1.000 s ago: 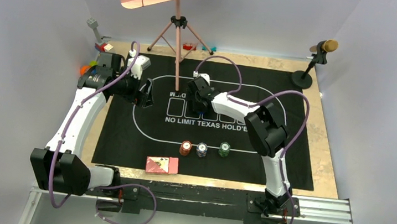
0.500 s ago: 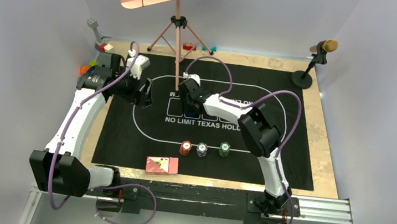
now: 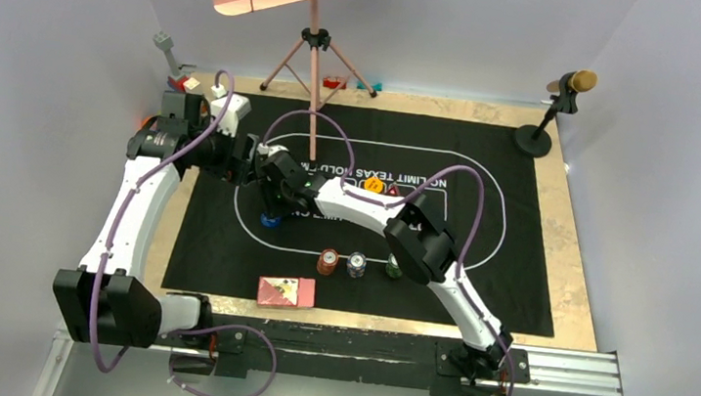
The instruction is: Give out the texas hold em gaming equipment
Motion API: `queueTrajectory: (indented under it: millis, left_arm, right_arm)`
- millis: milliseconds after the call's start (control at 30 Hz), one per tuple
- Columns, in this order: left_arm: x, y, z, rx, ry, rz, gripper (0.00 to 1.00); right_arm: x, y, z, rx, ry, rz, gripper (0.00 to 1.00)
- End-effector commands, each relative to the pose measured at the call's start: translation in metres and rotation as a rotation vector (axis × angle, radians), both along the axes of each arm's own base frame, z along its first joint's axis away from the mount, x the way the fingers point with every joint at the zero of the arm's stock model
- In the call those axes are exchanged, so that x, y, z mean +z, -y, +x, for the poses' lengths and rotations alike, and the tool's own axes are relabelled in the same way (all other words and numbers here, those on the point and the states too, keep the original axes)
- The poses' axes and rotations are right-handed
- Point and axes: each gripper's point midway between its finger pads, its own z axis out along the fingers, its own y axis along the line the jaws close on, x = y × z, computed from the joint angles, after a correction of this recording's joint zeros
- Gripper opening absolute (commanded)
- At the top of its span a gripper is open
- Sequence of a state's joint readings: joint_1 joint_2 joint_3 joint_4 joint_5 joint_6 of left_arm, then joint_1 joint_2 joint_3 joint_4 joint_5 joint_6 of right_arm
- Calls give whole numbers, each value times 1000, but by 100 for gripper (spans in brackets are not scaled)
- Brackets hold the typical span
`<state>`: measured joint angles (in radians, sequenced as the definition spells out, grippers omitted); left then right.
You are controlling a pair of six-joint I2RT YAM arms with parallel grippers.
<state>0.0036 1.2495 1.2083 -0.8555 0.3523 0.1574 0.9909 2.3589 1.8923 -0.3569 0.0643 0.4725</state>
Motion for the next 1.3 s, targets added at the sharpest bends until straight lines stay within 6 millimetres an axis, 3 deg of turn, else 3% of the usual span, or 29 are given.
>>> queueTrajectory:
  millis: [0, 100, 167, 200, 267, 400, 500, 667, 767, 933, 1267]
  left_arm:
    - [11, -17, 1, 75, 23, 0, 100]
    - [8, -20, -2, 80, 22, 7, 100]
    - [6, -21, -3, 78, 21, 12, 100]
    - [5, -20, -3, 74, 20, 10, 100]
    - [3, -18, -4, 61, 15, 1, 100]
    - [-6, -1, -14, -48, -32, -42, 100]
    - [-24, 13, -25, -138, -62, -11, 100]
    - [-52, 27, -32, -230, -119, 33, 100]
    - [-67, 33, -34, -284, -142, 62, 100]
    - [-88, 42, -29, -349, -131, 99, 100]
    - [-118, 53, -14, -396, -123, 145, 100]
  right_arm:
    - [20, -35, -7, 80, -67, 136, 42]
    - [30, -43, -10, 108, -75, 177, 47]
    - [41, -36, -4, 100, -46, 184, 51]
    - [57, -29, 2, 90, -16, 203, 53]
    - [78, -8, 16, 51, 37, 221, 58]
    - [107, 53, 46, -70, 153, 167, 60]
    - [99, 97, 57, -146, 186, 77, 61]
    - [60, 151, 67, -231, 158, -59, 60]
    - [44, 162, 67, -248, 122, -81, 58]
    - [25, 169, 64, -275, 84, -111, 44]
    - [0, 207, 70, -395, 38, -195, 41]
